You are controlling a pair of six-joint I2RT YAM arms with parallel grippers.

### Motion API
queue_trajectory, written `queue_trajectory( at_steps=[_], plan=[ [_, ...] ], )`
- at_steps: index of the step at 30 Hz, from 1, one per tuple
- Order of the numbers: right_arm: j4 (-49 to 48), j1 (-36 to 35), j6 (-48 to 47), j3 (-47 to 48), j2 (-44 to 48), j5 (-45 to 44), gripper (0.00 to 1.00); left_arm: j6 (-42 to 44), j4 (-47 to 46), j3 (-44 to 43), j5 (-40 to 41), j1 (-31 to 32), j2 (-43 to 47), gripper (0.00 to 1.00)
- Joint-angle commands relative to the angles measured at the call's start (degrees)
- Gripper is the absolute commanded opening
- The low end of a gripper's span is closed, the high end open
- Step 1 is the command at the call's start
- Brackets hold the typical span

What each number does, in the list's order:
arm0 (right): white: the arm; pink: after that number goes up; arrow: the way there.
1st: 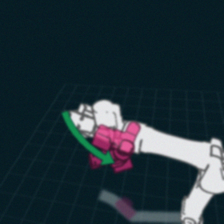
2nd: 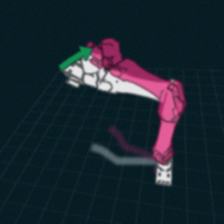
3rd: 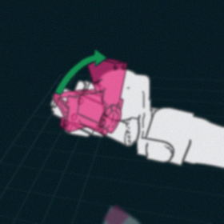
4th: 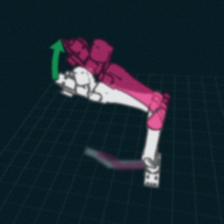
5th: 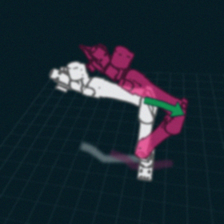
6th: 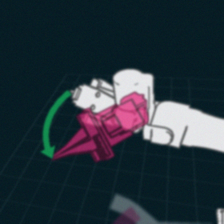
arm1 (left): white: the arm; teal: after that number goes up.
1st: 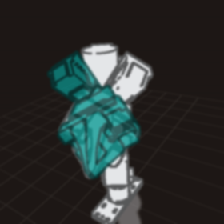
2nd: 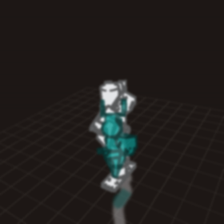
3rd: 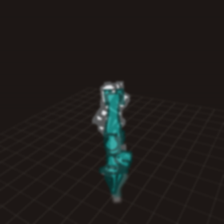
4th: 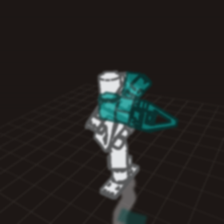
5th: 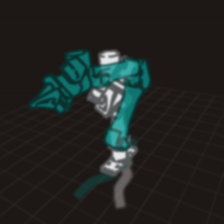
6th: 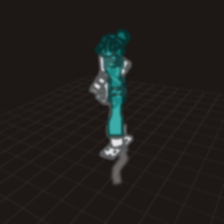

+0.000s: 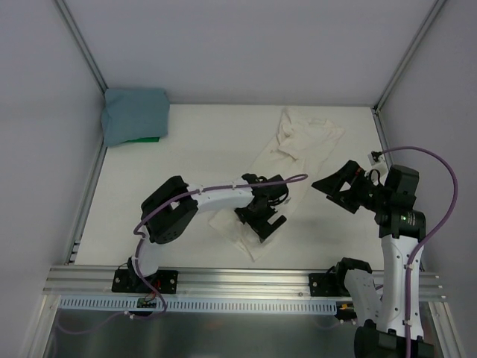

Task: Fold and stack the t-shirts
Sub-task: Rotate the tshirt 90 degrees

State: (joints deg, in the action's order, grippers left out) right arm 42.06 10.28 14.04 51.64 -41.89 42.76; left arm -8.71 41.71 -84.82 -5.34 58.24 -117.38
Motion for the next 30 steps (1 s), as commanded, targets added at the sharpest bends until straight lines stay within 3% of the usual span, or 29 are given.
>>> queue_trajectory(
  at_steps=[1,9,12,16,20,23,26,30],
  plan=[
    [1.35,0.0,-1.12,0.75,1.37,0.04,0.99,-11.67,-3.03,6.76,-15.84,6.26,-3.39,0.99],
    [1.09,0.53,-1.47,-1.19,2.34,0.13,1.0,-25.74,-18.31,17.05,-19.18,13.12,4.61,0.99],
    [0.83,0.44,-2.7,-2.33,1.81,-1.44,0.99,-27.85,-21.05,17.32,-15.15,13.39,10.58,0.99],
    [-0.92,0.44,-3.85,-3.21,-3.97,-3.47,1.0,-26.8,-17.82,14.33,-4.0,13.39,21.8,0.99],
    [-4.7,0.18,-3.24,0.12,-19.66,-5.67,1.0,-23.9,-17.54,12.92,8.03,13.57,32.98,0.99],
    [-8.13,-1.05,-0.95,6.18,-31.44,-7.5,0.99,-22.41,-22.01,15.72,12.27,13.74,43.18,0.99],
    [-11.82,-1.4,2.46,12.42,-42.61,-6.03,0.99,-20.91,-26.58,20.47,13.95,13.74,51.71,0.99],
    [-13.5,-3.51,4.41,23.91,-52.56,-6.81,0.99,-20.29,-24.49,23.03,14.48,13.74,55.94,0.99]
  ],
)
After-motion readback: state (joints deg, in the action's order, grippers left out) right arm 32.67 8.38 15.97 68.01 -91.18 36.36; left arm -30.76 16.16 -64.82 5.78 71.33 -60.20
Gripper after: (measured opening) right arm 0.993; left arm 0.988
